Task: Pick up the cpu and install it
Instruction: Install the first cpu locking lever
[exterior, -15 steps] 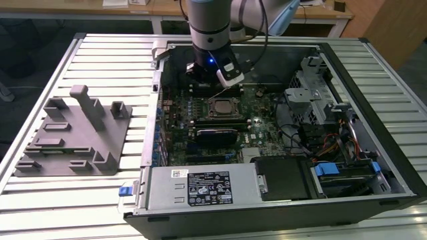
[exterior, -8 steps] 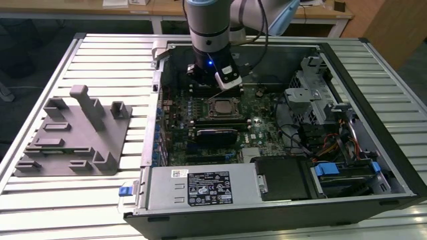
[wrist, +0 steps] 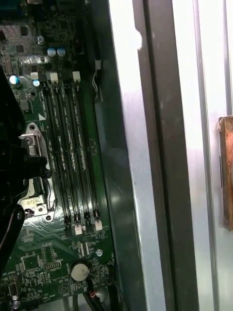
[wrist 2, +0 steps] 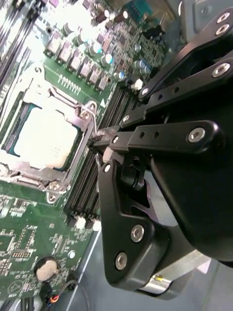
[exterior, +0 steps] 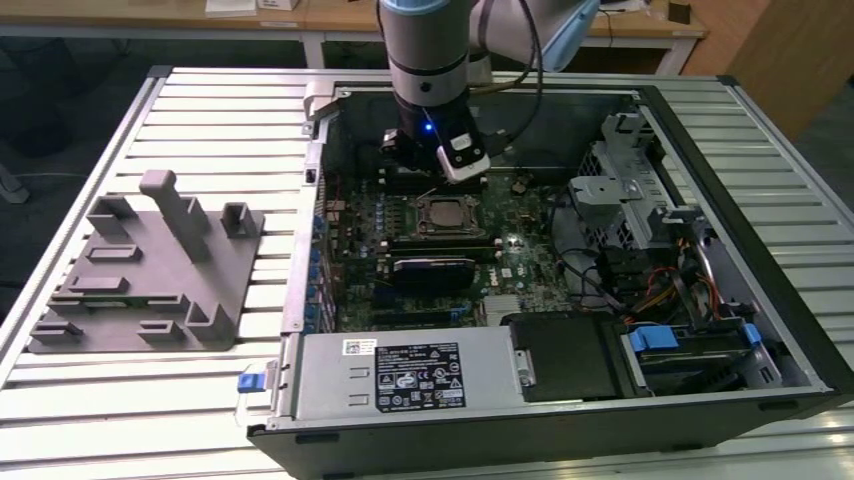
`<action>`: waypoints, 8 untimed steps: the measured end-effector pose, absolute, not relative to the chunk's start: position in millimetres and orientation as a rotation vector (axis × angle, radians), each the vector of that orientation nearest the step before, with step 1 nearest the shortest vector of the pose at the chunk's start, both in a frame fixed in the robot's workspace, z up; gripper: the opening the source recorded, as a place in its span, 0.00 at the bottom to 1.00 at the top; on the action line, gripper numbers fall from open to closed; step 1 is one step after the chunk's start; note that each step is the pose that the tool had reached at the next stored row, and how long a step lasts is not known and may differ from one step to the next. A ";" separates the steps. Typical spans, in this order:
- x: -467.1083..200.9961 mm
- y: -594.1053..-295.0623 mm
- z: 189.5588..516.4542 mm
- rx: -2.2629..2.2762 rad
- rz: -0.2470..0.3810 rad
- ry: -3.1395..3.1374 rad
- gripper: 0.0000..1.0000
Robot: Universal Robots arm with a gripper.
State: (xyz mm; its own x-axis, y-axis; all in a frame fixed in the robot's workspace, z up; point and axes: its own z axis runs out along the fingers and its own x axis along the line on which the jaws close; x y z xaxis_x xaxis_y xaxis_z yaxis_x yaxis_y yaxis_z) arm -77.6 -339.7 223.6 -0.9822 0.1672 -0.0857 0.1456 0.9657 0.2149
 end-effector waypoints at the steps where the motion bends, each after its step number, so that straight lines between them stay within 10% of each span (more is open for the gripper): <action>1: -75.8 -339.3 223.3 0.243 0.317 3.012 0.11; 8: -66.4 -337.1 220.1 0.259 0.317 3.009 0.11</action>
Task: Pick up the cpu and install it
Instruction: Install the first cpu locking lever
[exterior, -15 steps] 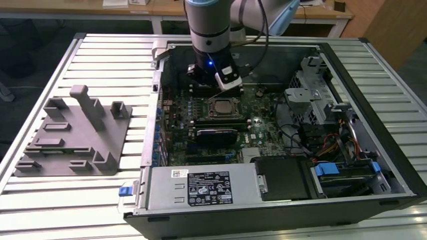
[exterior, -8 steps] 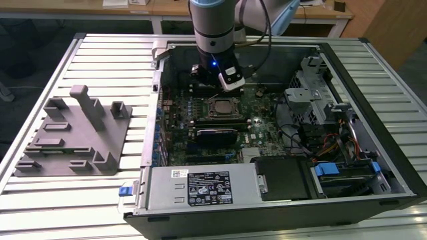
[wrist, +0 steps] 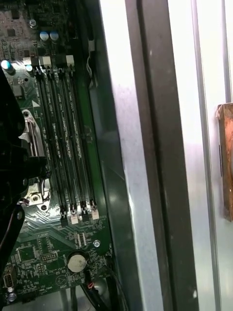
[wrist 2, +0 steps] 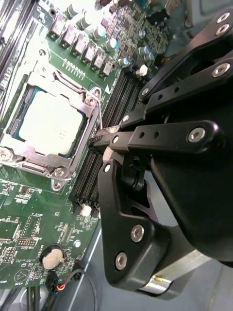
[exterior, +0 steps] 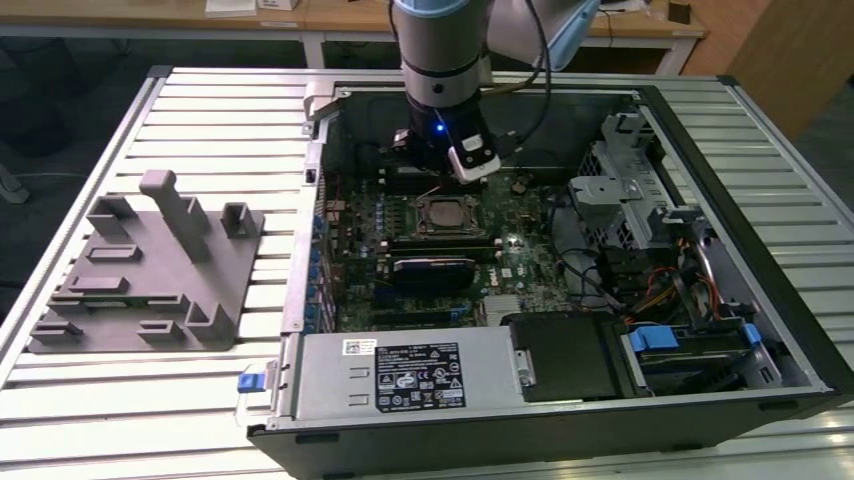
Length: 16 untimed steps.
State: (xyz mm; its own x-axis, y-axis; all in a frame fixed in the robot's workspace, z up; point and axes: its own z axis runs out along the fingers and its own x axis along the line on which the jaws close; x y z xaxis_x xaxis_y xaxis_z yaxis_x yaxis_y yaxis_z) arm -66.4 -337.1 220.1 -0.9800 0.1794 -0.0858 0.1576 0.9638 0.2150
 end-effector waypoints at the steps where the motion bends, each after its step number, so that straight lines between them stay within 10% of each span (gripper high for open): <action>1: -66.3 -337.0 219.1 0.261 0.316 3.009 0.11; 16: -66.2 -327.3 205.4 0.269 0.316 3.001 0.11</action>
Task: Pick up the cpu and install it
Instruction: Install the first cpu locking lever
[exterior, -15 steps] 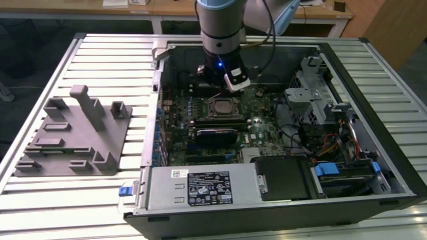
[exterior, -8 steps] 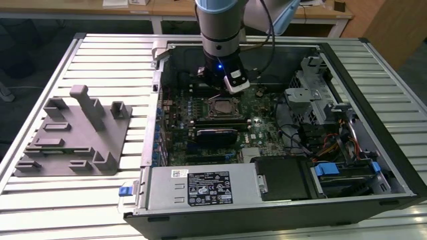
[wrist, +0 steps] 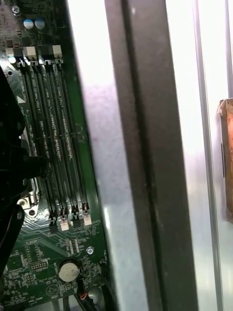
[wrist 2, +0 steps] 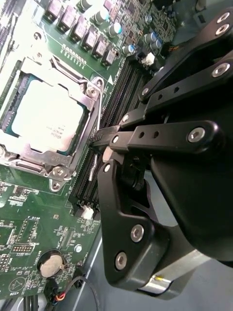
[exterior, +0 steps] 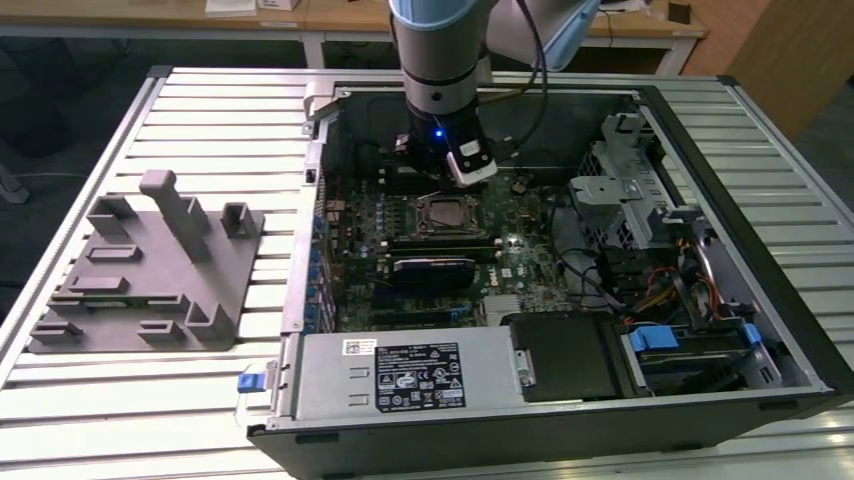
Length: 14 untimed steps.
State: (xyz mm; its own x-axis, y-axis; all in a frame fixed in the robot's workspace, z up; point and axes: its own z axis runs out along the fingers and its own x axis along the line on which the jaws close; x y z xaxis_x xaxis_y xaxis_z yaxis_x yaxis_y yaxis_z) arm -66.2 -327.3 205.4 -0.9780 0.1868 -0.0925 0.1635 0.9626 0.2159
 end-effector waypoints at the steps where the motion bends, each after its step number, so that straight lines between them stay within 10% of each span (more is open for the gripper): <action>1: -66.2 -326.6 204.8 0.269 0.316 3.001 0.11; 14: -66.3 -325.0 201.4 0.401 0.301 2.978 0.11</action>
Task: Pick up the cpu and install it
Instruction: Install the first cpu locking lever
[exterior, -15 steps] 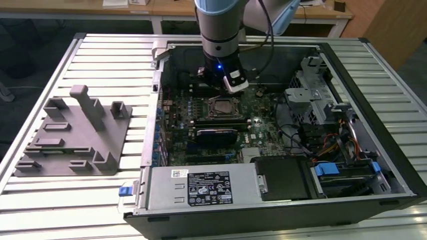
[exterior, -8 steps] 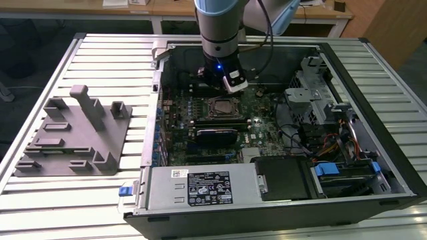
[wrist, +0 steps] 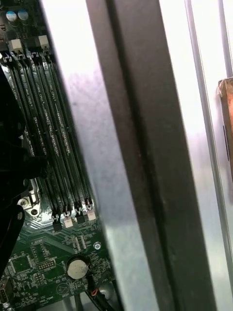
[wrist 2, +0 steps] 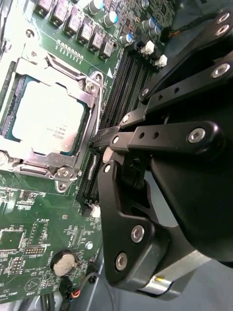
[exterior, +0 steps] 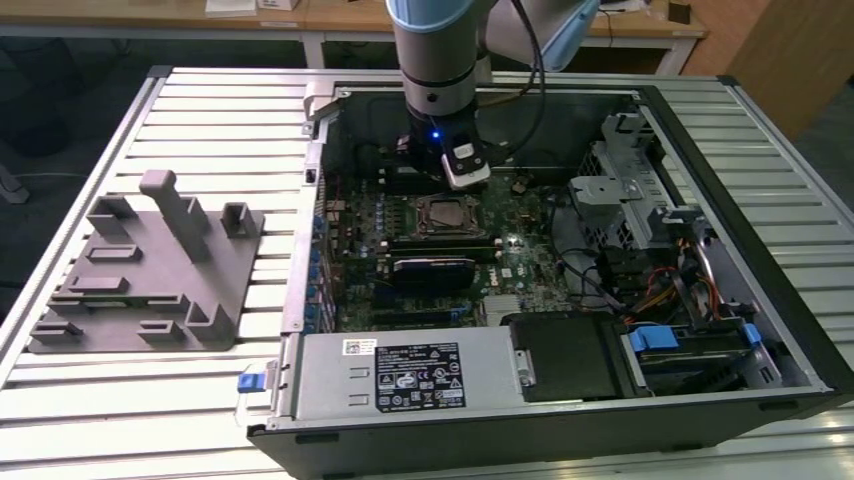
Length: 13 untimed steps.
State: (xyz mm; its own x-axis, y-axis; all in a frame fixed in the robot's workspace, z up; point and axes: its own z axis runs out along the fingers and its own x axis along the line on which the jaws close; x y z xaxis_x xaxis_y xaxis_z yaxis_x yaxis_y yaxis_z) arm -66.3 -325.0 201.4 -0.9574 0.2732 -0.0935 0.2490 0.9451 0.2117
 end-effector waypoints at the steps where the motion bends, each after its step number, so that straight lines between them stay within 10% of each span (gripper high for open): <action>1: -66.2 -325.0 201.4 0.402 0.300 2.978 0.11; 13: -72.6 -324.9 198.5 0.397 0.303 2.957 0.11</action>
State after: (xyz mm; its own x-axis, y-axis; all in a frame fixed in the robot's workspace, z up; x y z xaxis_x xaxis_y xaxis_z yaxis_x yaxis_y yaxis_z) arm -72.6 -324.9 198.5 -0.9549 0.2742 -0.1135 0.2456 0.9448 0.2168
